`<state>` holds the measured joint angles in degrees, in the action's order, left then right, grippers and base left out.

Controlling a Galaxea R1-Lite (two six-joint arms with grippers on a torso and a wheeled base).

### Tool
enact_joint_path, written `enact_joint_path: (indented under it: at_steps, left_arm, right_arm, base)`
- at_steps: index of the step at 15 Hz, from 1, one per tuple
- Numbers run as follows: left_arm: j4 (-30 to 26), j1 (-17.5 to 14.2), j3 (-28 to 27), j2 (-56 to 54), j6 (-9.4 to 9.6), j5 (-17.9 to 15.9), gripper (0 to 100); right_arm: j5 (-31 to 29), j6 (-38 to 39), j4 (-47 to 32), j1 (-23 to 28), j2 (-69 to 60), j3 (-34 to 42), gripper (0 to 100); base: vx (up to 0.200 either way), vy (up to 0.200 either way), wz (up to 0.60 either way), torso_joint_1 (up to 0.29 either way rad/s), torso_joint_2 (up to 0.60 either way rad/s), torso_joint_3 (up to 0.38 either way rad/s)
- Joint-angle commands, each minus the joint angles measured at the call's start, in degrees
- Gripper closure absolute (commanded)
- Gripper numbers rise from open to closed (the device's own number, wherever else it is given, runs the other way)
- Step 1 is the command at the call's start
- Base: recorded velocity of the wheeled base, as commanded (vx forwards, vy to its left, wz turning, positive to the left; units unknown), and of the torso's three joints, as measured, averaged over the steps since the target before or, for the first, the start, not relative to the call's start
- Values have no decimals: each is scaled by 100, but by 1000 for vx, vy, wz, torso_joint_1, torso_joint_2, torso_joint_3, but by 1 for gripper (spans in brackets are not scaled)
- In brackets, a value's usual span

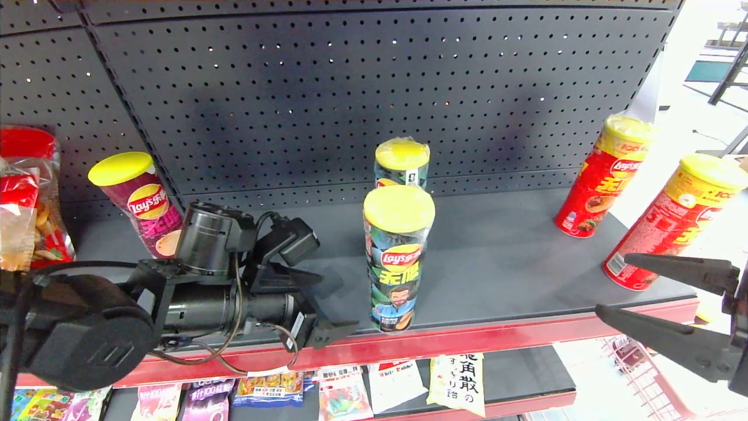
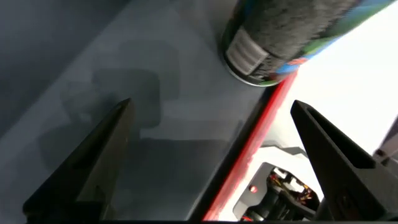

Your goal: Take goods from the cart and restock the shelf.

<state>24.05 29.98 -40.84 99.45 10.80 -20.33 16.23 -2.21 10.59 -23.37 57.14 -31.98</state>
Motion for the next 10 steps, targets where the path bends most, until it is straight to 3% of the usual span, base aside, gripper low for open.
enact_joint_path:
  at_steps: [1,10]
  left_arm:
    - [3,-1,-82,145,1,73,0]
    - [3,8,-697,619,10,126,0]
  right_arm:
    - [3,1,13,8,34,-28,0]
    - [3,1,13,8,43,-37,0]
  base:
    - [0,0,0,0,0,0]
    - [0,0,0,0,0,0]
